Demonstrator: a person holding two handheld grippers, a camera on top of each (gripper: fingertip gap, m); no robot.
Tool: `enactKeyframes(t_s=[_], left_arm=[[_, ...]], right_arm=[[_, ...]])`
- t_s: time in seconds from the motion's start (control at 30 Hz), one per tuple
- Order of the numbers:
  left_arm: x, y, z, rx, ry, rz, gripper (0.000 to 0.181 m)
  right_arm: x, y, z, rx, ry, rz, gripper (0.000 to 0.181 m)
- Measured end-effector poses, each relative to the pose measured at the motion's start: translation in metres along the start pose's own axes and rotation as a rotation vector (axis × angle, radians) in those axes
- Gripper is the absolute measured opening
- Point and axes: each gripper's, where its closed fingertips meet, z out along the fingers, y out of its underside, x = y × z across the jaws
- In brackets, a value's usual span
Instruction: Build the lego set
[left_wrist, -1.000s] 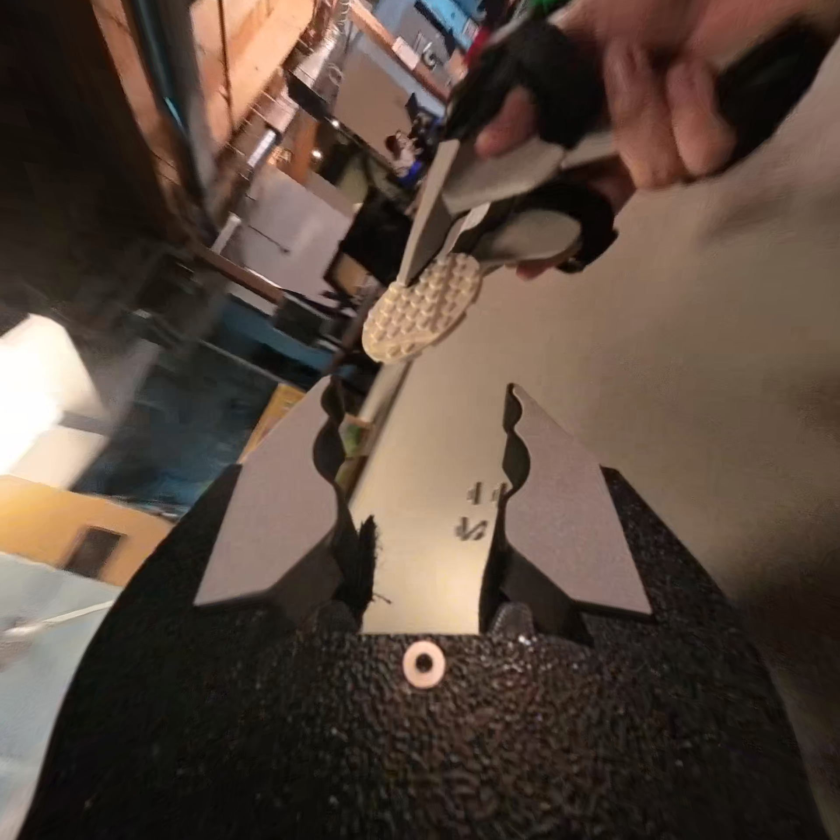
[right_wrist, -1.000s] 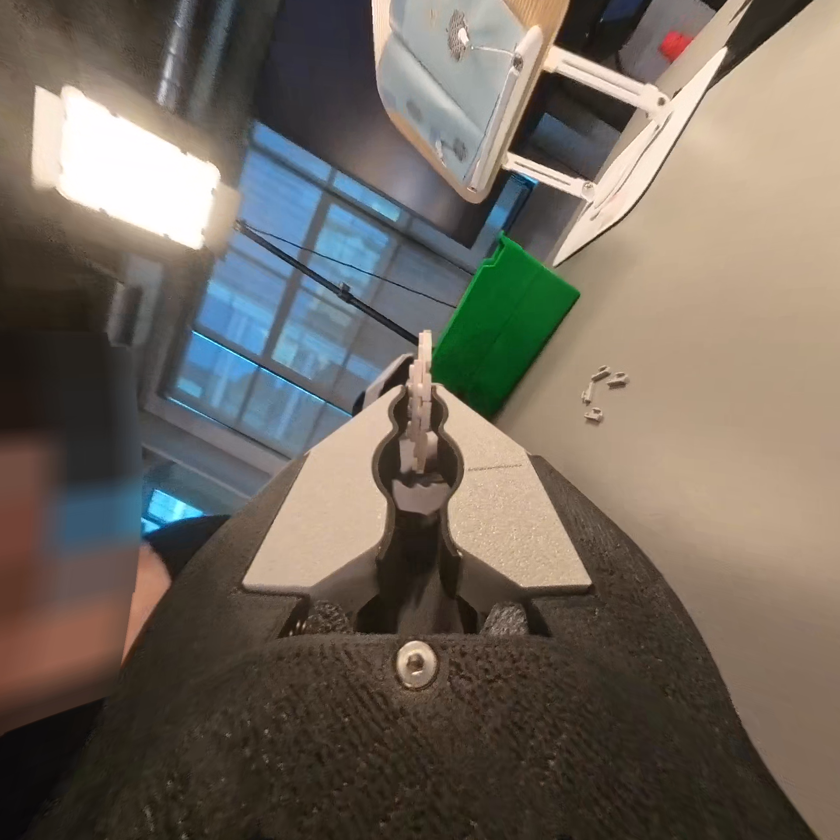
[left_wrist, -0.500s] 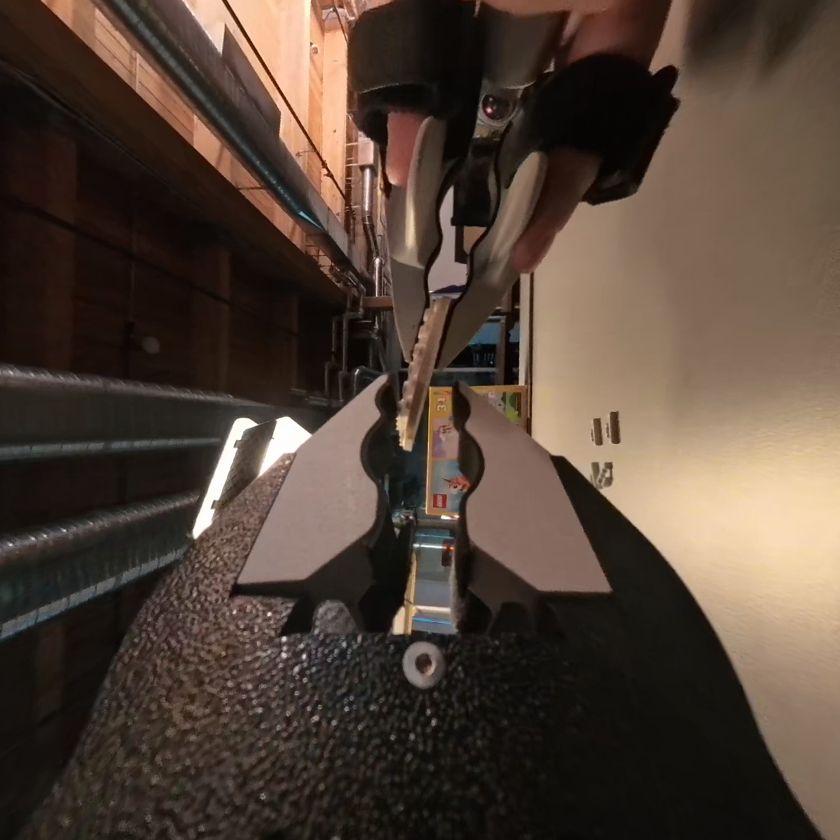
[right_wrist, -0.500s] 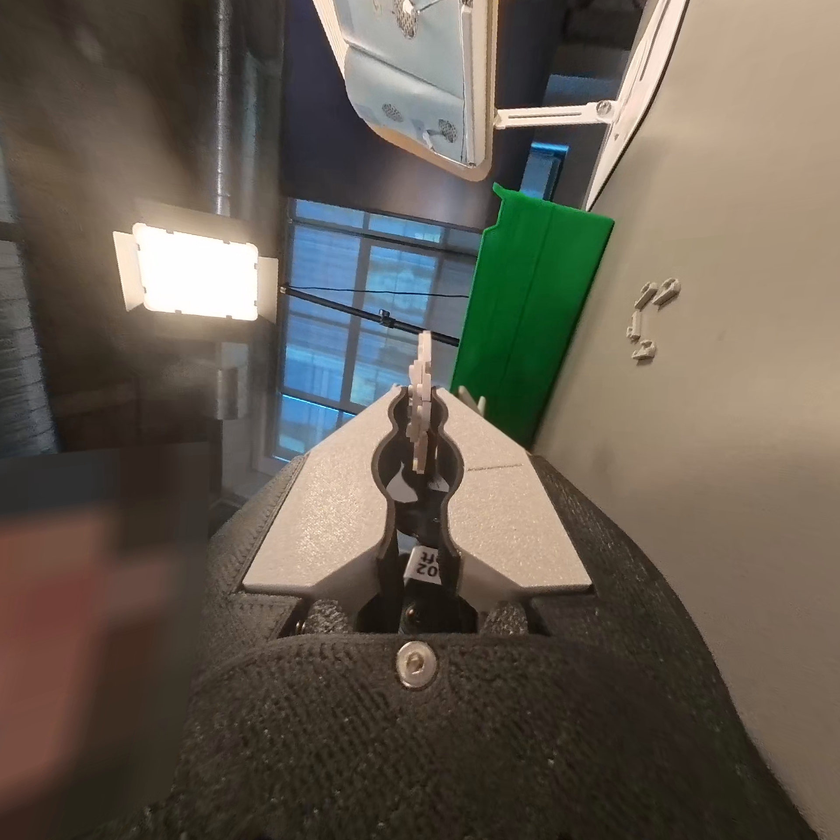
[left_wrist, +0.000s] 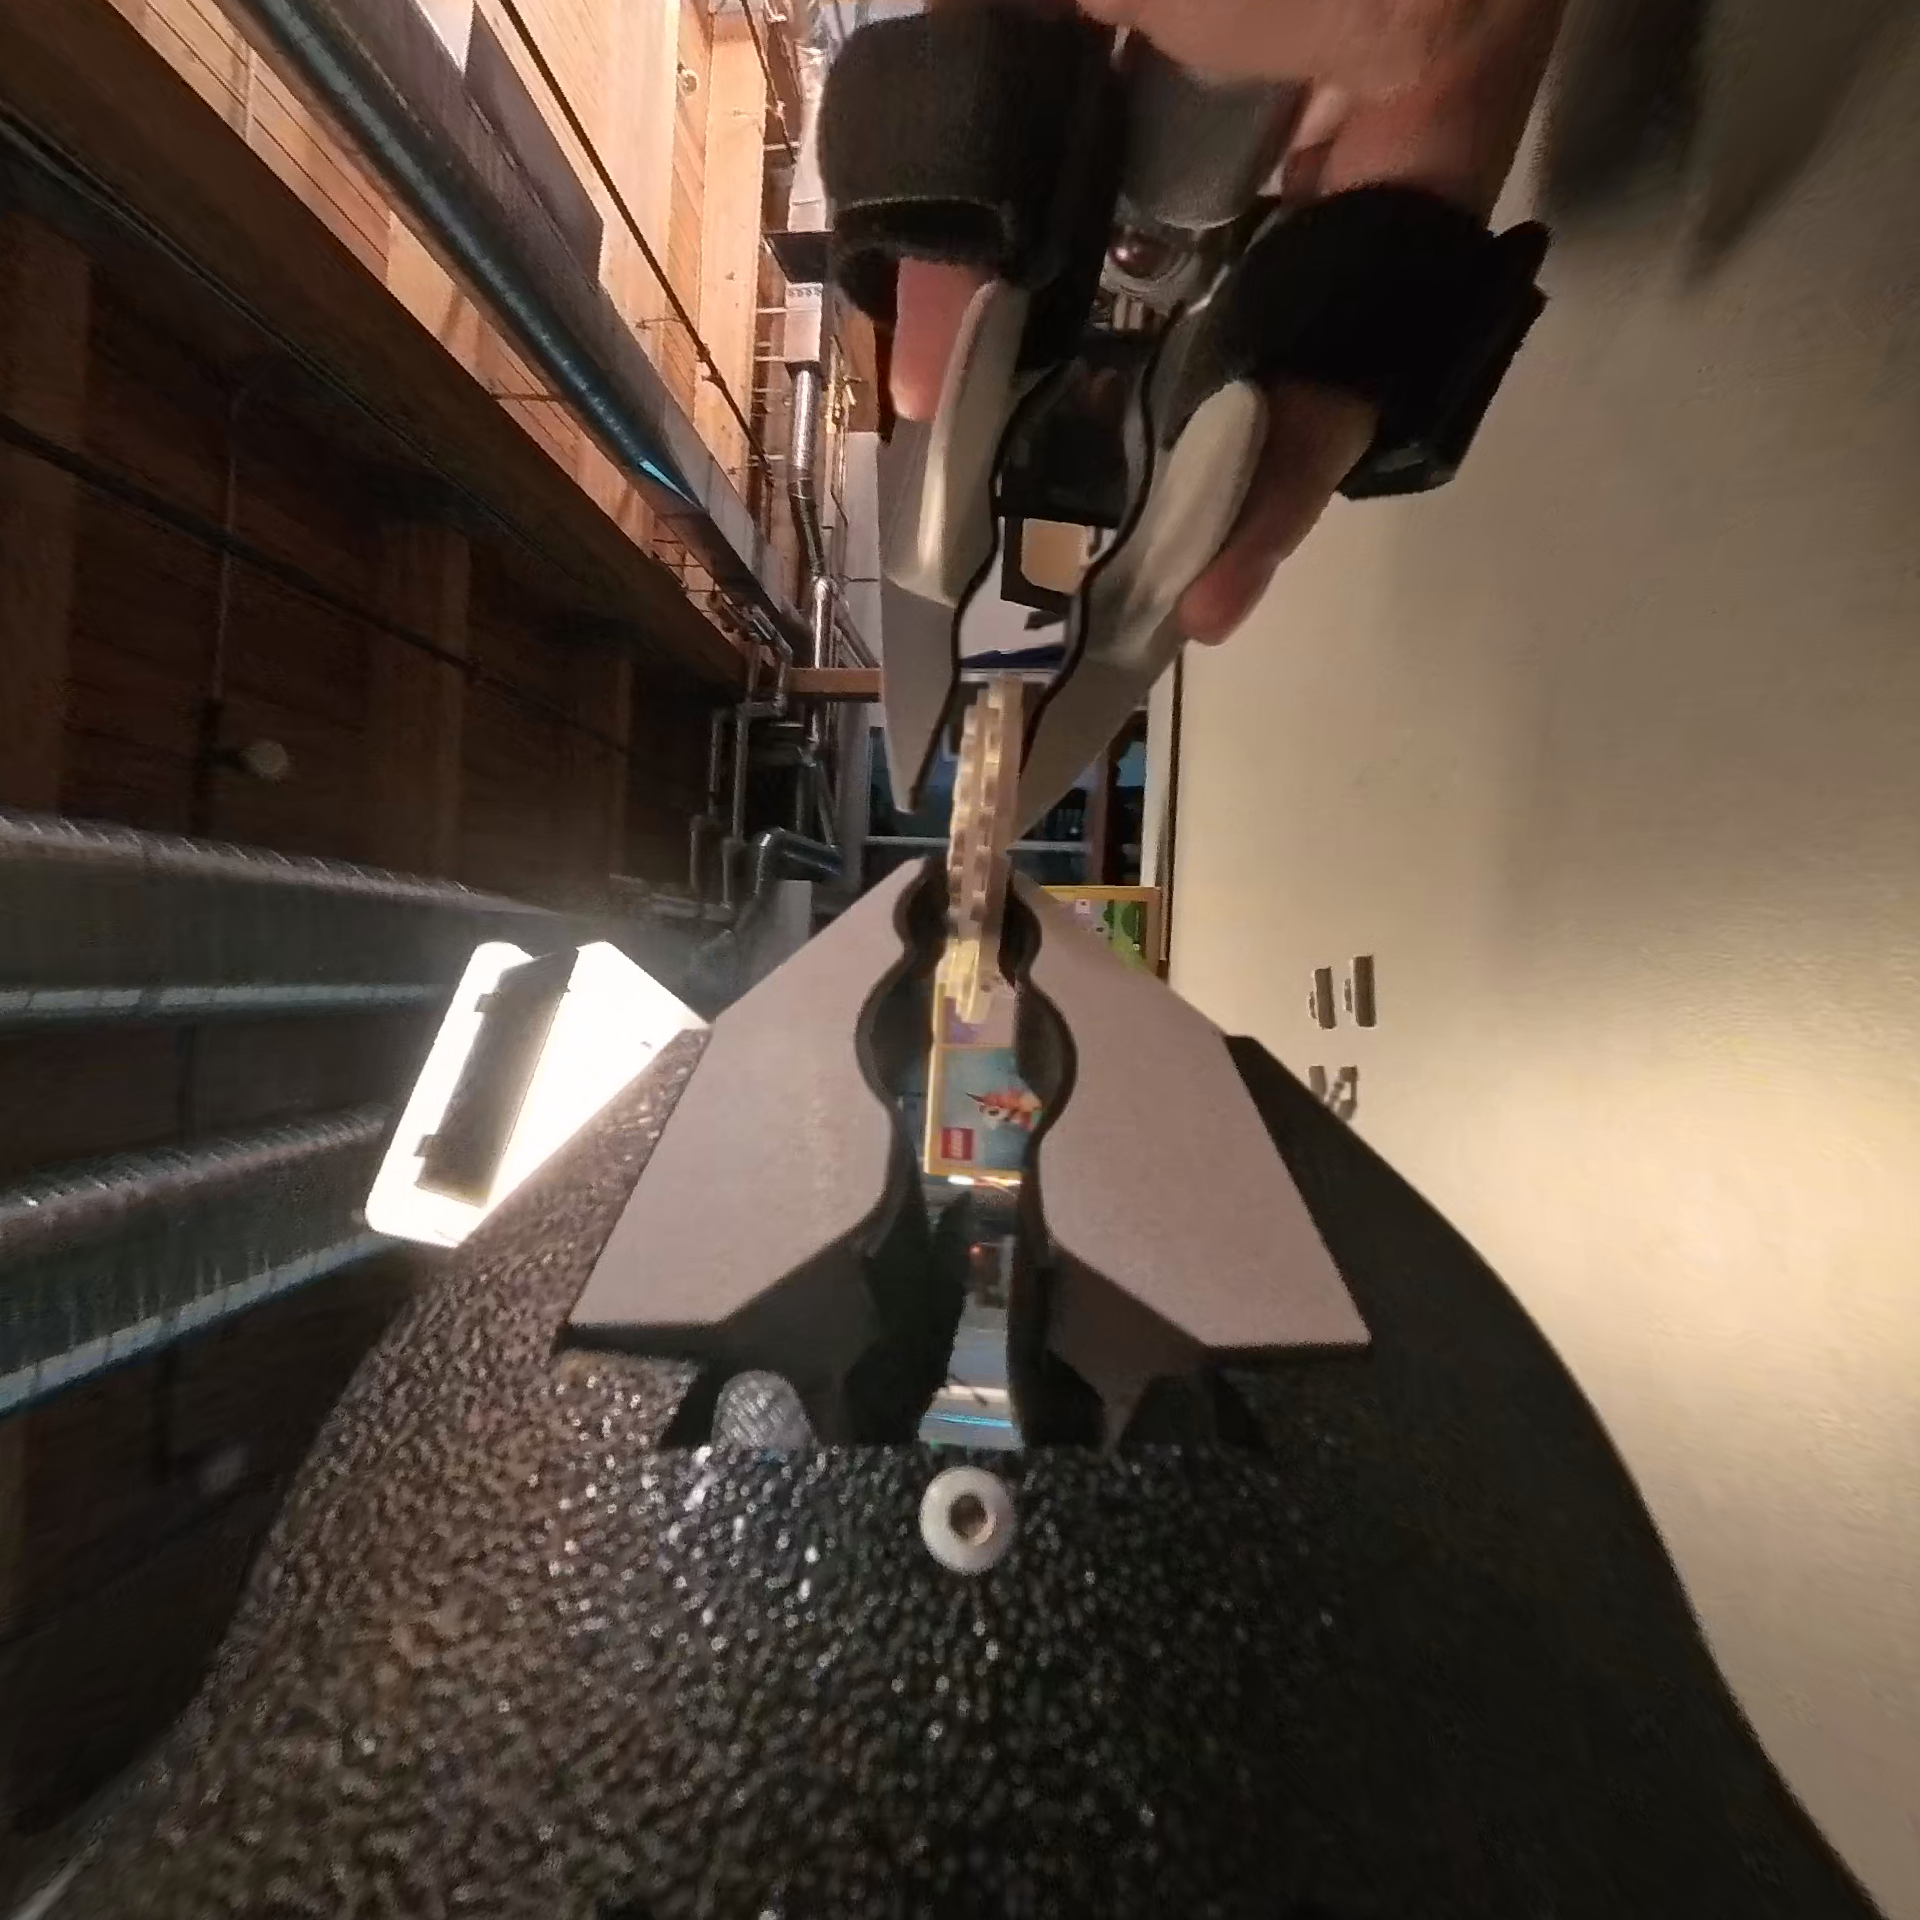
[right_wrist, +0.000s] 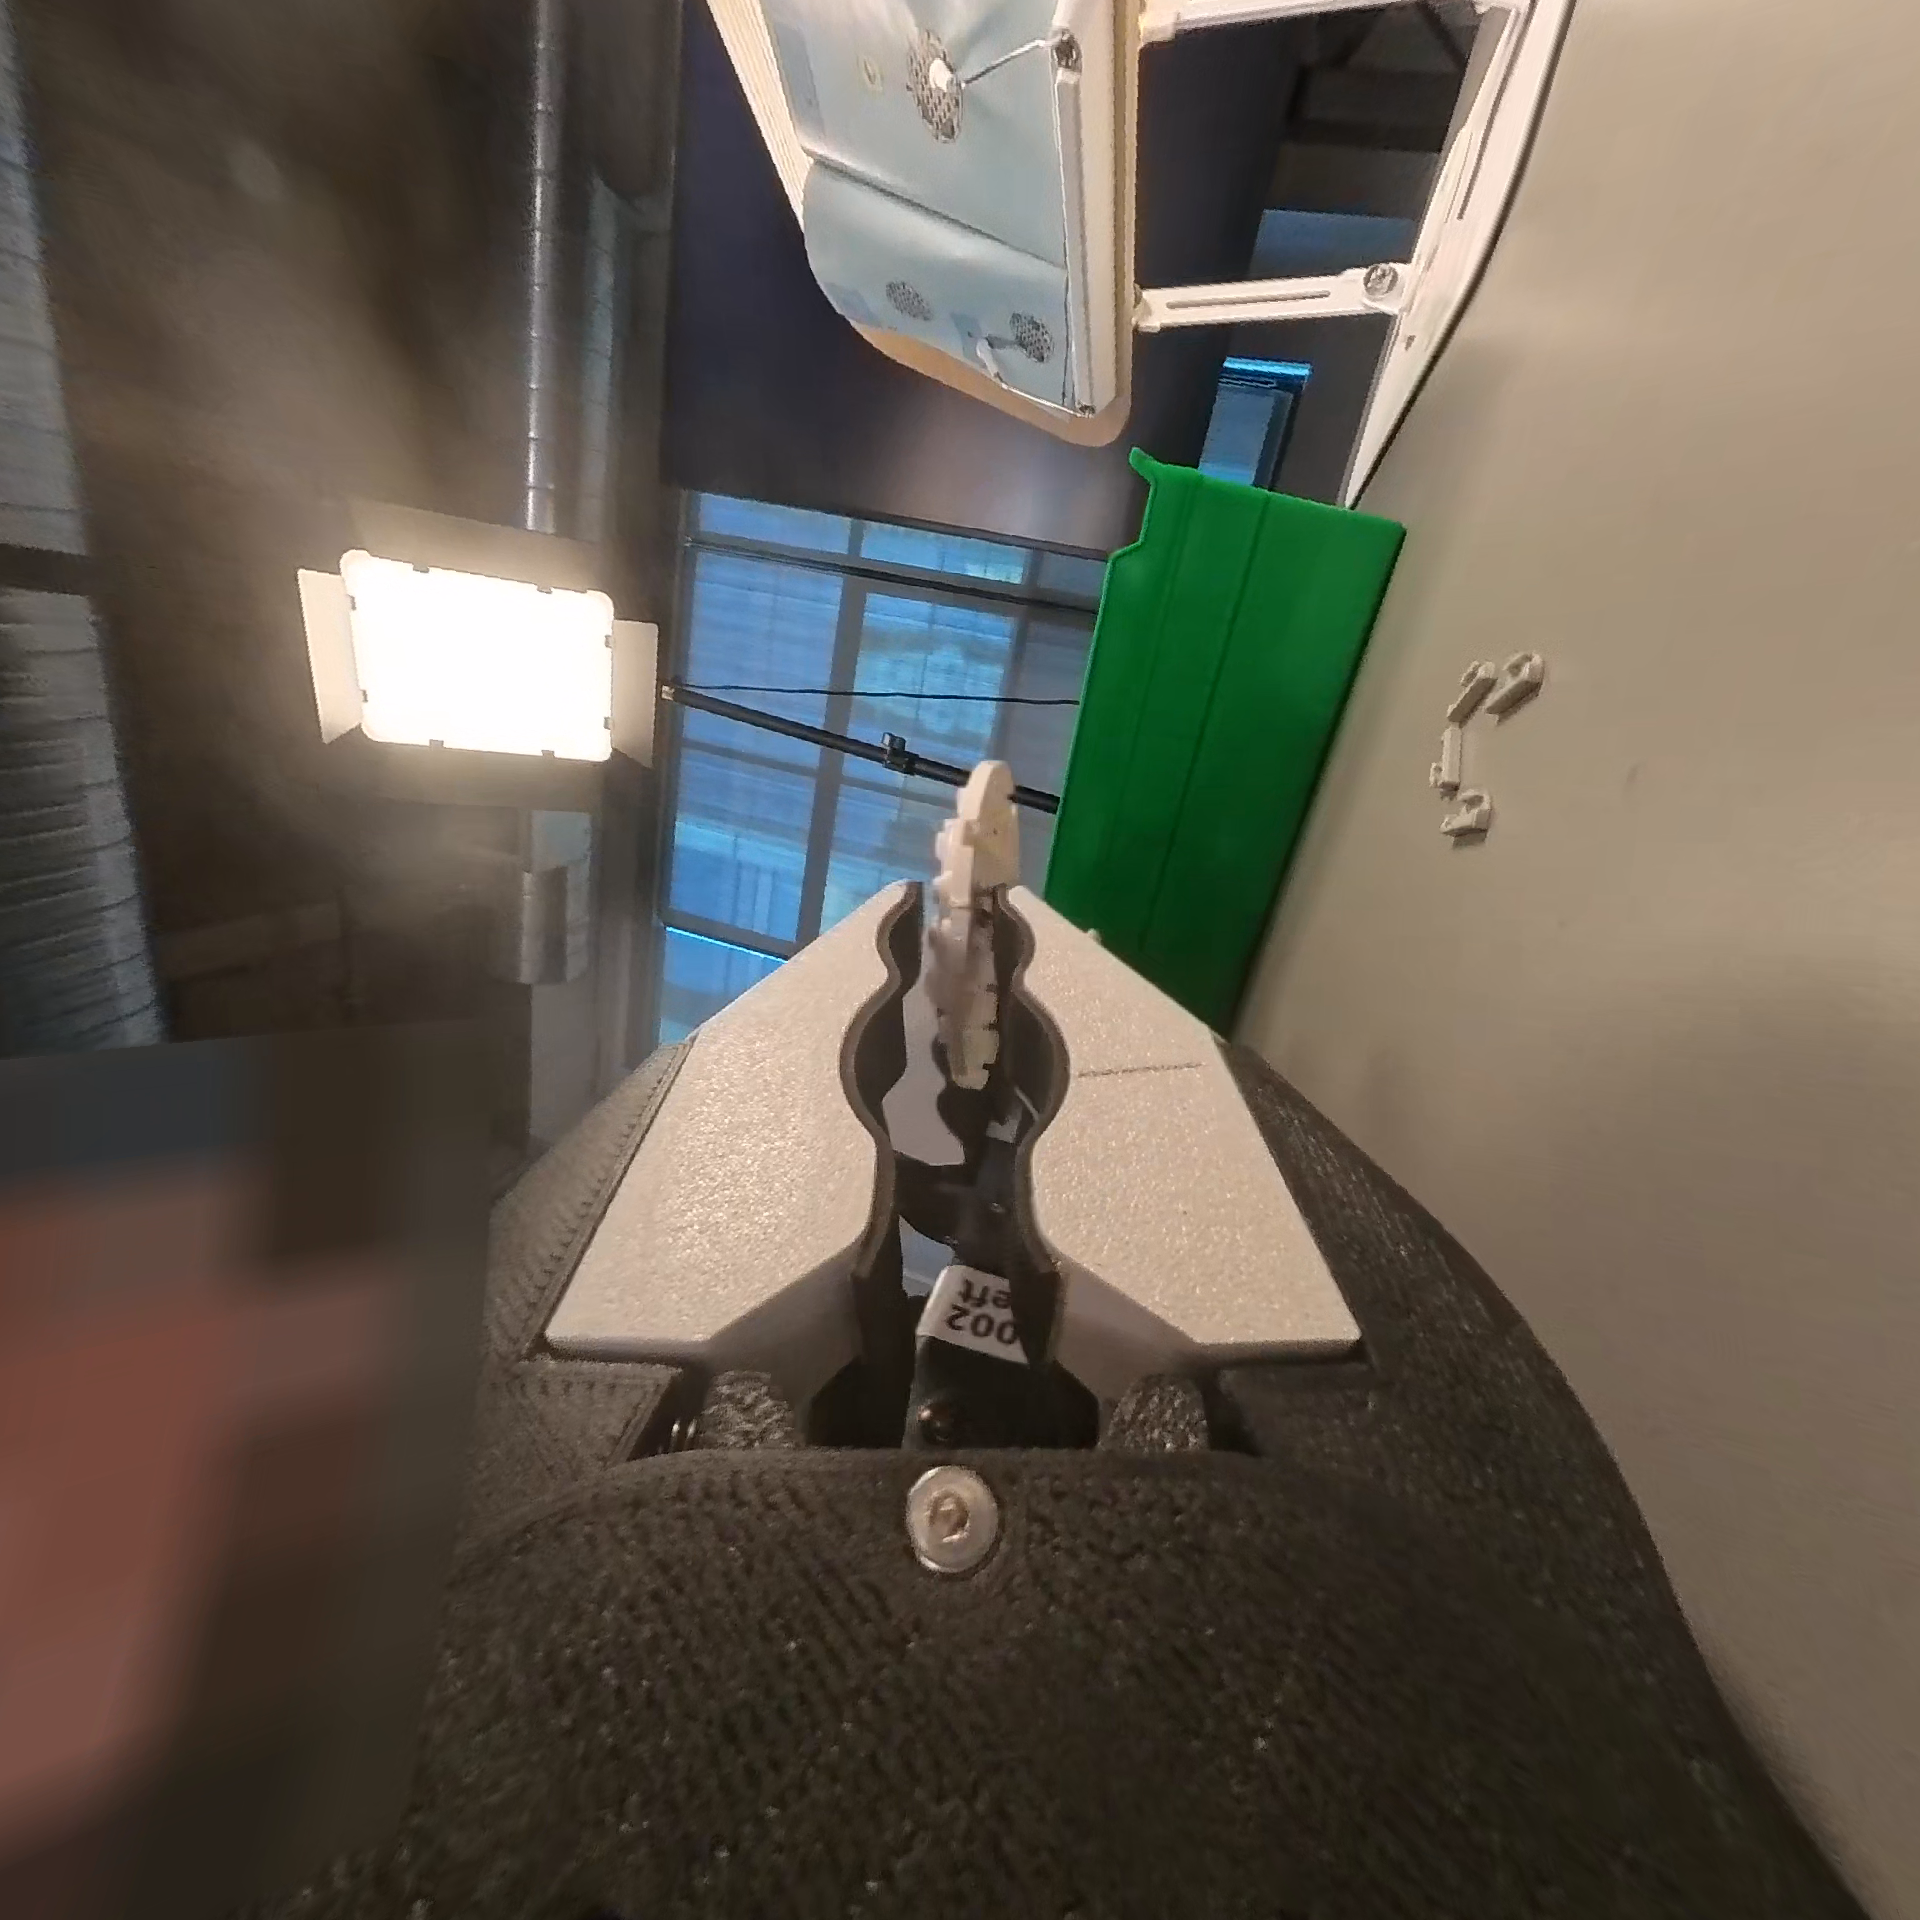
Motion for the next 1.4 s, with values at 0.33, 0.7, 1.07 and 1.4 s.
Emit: enactKeyframes(t_s=[0.33,0.7,1.07,1.4], left_arm=[[0.009,-0.016,-0.007,0.062,0.122,-0.229,0.006],[0.037,-0.027,-0.041,0.219,0.365,-0.373,0.007],[0.037,-0.007,-0.058,0.236,0.390,-0.378,0.006],[0.041,0.001,-0.056,0.201,0.399,-0.378,0.006]], right_arm=[[-0.042,-0.056,-0.032,0.216,0.100,-0.519,0.052],[0.025,-0.032,-0.039,-0.341,0.680,-1.469,0.033],[0.081,-0.006,0.003,-0.824,0.568,-1.387,0.025],[0.089,-0.010,0.014,-0.918,0.491,-1.297,0.021]])
